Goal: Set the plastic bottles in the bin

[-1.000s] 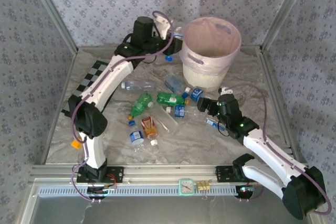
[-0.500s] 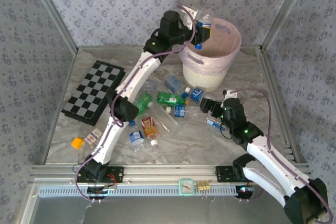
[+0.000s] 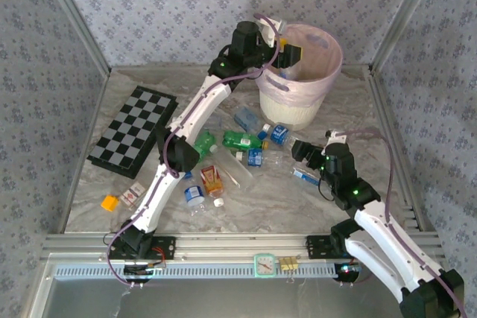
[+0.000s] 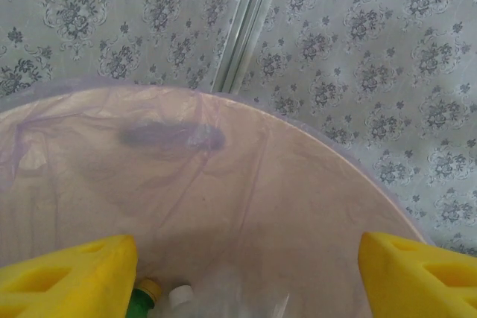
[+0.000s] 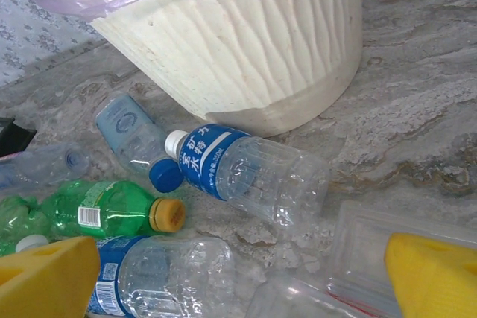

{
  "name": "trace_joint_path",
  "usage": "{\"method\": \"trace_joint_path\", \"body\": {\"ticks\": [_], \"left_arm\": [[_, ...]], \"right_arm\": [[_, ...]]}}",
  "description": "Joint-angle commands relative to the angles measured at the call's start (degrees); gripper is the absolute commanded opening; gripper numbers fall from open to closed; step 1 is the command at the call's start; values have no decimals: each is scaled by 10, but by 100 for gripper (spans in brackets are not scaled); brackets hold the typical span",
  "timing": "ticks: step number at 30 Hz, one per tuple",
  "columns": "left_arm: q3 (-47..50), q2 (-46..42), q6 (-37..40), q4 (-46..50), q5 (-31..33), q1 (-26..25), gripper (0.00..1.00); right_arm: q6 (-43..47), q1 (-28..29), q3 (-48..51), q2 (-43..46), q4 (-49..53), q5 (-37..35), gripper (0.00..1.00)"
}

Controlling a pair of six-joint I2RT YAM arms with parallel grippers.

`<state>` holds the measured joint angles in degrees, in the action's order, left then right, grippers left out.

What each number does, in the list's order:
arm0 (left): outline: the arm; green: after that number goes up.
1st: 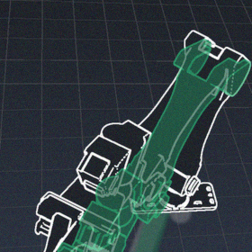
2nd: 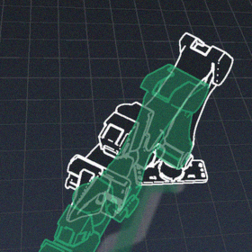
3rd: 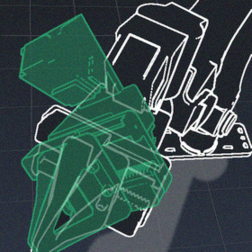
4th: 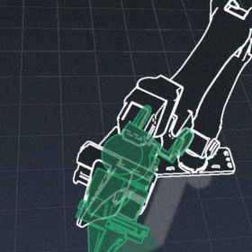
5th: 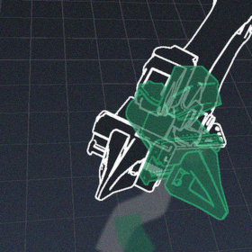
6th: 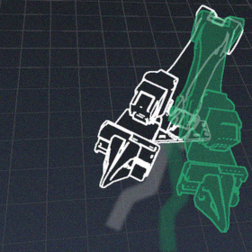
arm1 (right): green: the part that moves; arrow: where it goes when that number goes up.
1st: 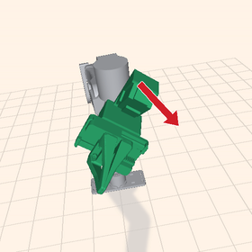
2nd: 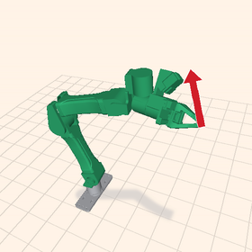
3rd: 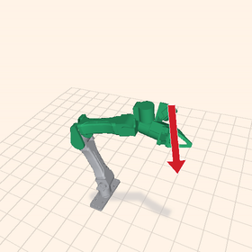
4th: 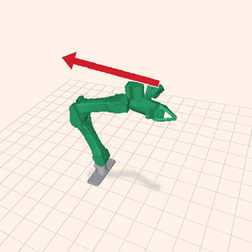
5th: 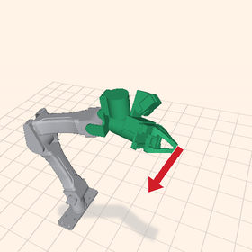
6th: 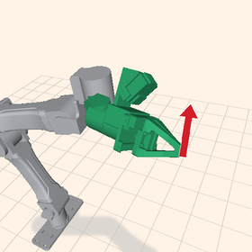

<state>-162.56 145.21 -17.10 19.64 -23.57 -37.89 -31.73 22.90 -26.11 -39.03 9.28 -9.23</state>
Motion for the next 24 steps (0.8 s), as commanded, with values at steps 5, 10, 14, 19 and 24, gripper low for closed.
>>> {"method": "trace_joint_path", "body": {"ticks": [5,10,14,19,24], "left_arm": [[-2,-55,23,27,-19,-9,81],[5,-97,61,85,-19,-23,88],[75,-151,90,106,-20,-33,96],[320,-280,112,2,-12,-44,99],[591,-425,112,-146,51,-45,100]], "right_arm": [[-3,-17,-6,1,39,1,100],[-13,-25,-17,-19,80,1,100],[-9,-32,-35,-43,120,3,100],[-4,-41,-50,-67,134,15,100],[-7,-43,-52,-87,135,31,100]]}}
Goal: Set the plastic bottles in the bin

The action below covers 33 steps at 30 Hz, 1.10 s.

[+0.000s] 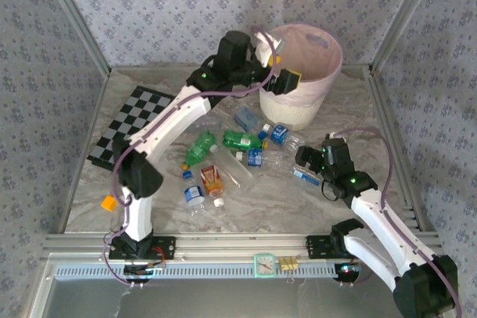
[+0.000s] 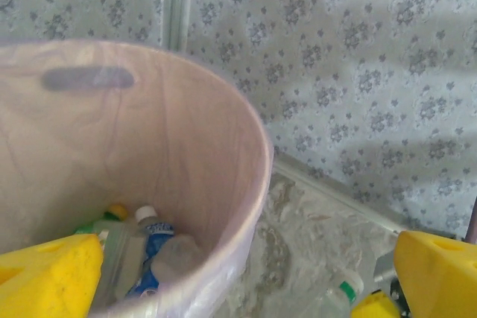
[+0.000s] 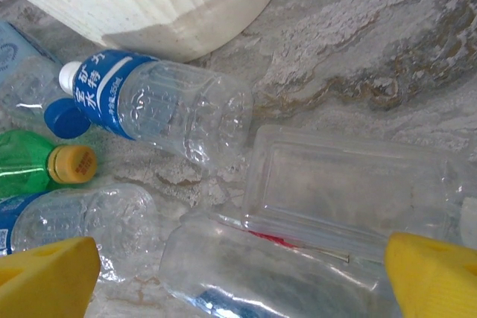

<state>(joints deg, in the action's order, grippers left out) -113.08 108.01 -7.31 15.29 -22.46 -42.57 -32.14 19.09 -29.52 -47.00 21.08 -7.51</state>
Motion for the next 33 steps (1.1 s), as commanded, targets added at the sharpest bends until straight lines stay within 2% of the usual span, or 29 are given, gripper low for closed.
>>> {"method": "trace_joint_path", "body": {"ticks": [1,8,13,15,21,33], "left_arm": [[142,-75,12,-124,55,2,100],[397,-200,-20,-209,202,2,100],[520,-243,-90,-230,302,7,100],[557,-252,-140,-233,346,9,100],[627,-260,-245,-248,386,20,100],[648,-267,-242,-255,398,23,100]], "right_arm": [[-3,-5,-17,-12,14,15,100],[4,-8,-45,-82,9,31,100],[13,-8,-64,-113,25,20,100],[15,-9,-65,-119,28,15,100],[12,-9,-58,-135,33,6,100],[-1,-7,-36,-147,53,16,100]]}}
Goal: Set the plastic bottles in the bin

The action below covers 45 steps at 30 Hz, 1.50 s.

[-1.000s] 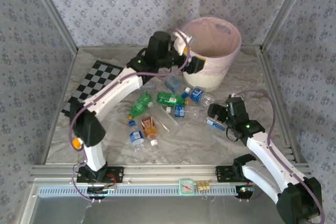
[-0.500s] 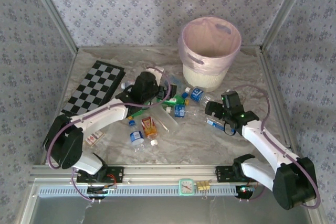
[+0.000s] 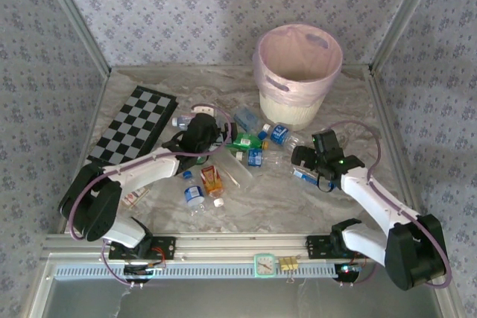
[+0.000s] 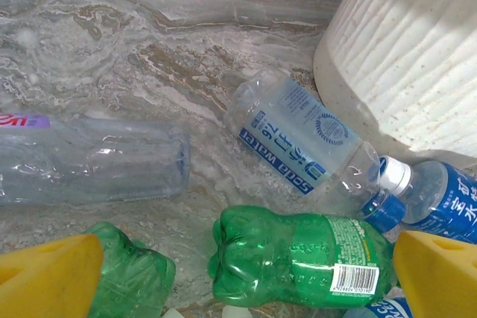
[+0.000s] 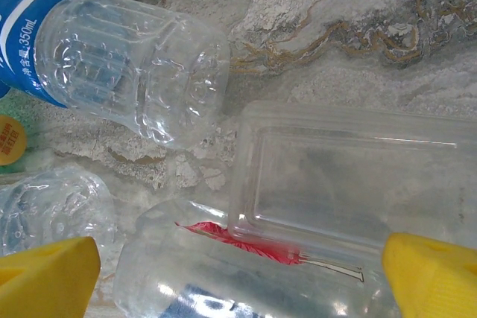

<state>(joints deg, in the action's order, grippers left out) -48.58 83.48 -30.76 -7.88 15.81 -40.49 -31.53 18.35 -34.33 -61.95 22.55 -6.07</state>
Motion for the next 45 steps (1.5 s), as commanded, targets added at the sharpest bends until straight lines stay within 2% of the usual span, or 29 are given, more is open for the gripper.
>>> {"method": "trace_joint_path", "body": {"ticks": [1,11,23,29,34,45], "left_arm": [[5,-21,-9,-24,16,3,100],[12,-17,-26,-34,13,3,100],[27,-32,-36,-32,15,2,100],[32,-38,-35,-28,18,3,100],[34,-43,-33,-24,22,4,100],[37,-47,-35,-26,20,6,100]], "right_arm": [[-10,2,15,10,40,5,100],[-40,35,48,86,71,8,100],[-108,127,54,69,72,-19,100],[-70,150,22,22,115,-56,100],[-12,176,-19,-24,170,-56,100],[-9,201,-29,-17,172,-53,100]]}}
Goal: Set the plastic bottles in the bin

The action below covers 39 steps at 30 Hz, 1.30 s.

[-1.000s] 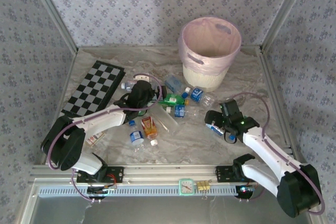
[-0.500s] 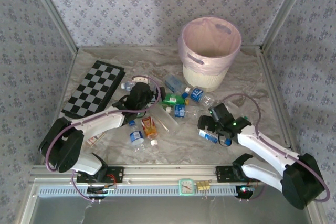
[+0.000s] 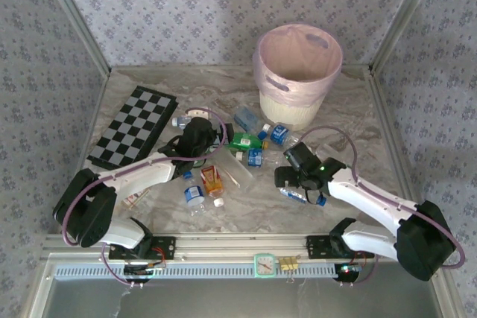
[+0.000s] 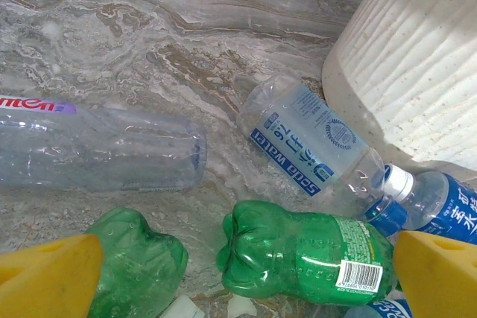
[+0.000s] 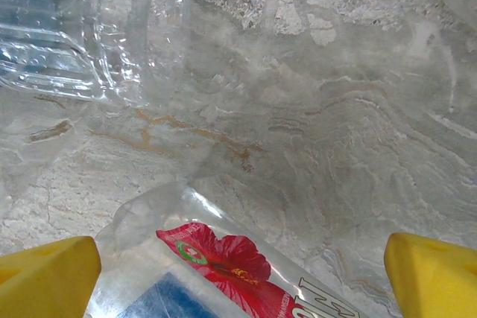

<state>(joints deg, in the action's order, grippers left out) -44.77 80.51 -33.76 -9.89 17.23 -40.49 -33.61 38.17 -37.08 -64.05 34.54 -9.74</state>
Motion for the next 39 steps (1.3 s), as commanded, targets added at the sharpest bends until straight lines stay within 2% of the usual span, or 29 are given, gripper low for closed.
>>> {"method": "trace_joint_path", "body": {"ticks": [1,6,11,18,24,39], "left_arm": [[0,-21,-5,-6,6,6,100],[3,-33,-2,1,10,7,100],[9,-37,-5,3,17,6,100],[11,-33,-9,0,14,6,100],[13,-35,-9,-1,16,6,100],[16,-41,-8,5,19,6,100]], "right_arm": [[10,3,-2,8,56,-22,100],[17,3,-12,31,68,-36,100],[30,6,-3,48,70,-11,100],[38,41,-4,60,81,3,100],[36,55,-3,32,102,4,100],[62,61,-19,-67,59,5,100]]}}
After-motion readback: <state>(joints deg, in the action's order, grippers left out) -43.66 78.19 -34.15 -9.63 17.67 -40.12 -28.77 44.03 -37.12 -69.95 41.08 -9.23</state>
